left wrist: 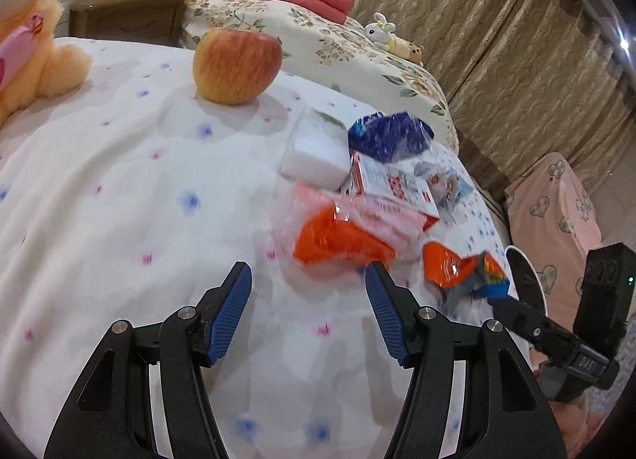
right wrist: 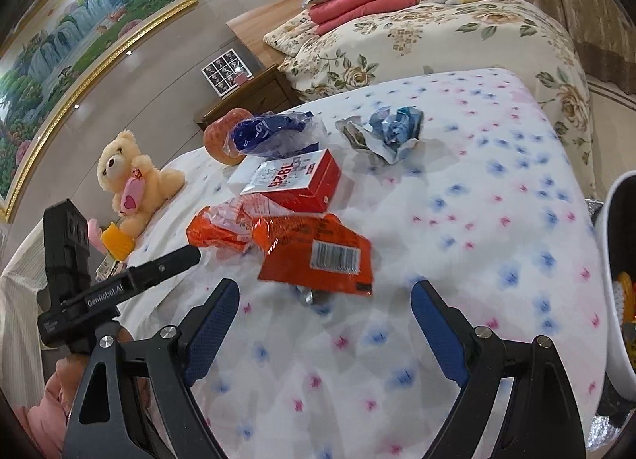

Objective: Collect trash
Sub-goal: 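Move both tools back to the bed toward the orange wrappers, then grasp the orange snack bag with the right tool while the left tool grasps the orange-and-white wrapper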

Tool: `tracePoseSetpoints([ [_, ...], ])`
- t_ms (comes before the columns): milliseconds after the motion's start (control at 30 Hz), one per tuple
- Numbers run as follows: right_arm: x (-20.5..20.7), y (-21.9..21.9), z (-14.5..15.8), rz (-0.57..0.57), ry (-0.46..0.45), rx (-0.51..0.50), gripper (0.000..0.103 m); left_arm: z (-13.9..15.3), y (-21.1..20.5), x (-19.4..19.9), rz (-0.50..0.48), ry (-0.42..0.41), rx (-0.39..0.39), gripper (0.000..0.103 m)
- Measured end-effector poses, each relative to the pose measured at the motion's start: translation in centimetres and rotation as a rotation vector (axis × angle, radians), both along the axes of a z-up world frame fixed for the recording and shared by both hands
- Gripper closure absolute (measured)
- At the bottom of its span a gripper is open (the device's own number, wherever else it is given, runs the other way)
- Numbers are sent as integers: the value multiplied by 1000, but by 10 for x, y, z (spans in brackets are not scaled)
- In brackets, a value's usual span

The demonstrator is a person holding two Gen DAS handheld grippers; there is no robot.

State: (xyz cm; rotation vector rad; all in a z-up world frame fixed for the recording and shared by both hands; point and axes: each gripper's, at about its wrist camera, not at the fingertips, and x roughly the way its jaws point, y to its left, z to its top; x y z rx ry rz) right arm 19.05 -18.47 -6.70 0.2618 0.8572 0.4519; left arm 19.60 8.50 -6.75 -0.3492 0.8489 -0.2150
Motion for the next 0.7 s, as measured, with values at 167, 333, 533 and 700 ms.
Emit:
tracePoseSetpoints([
  [167, 13, 7, -3, 2, 8, 4, 13, -3, -2, 15, -20, -4, 1, 45],
  [333, 17, 11, -4, 6, -10, -10, 24, -3, -10, 18, -59, -23, 24, 78],
  [533, 14, 11, -6, 20, -8, -11, 79, 2, -21, 4, -82, -56, 47, 88],
  [700, 4, 3, -1, 20, -24, -9, 91, 4, -24, -14, -77, -64, 18, 89],
])
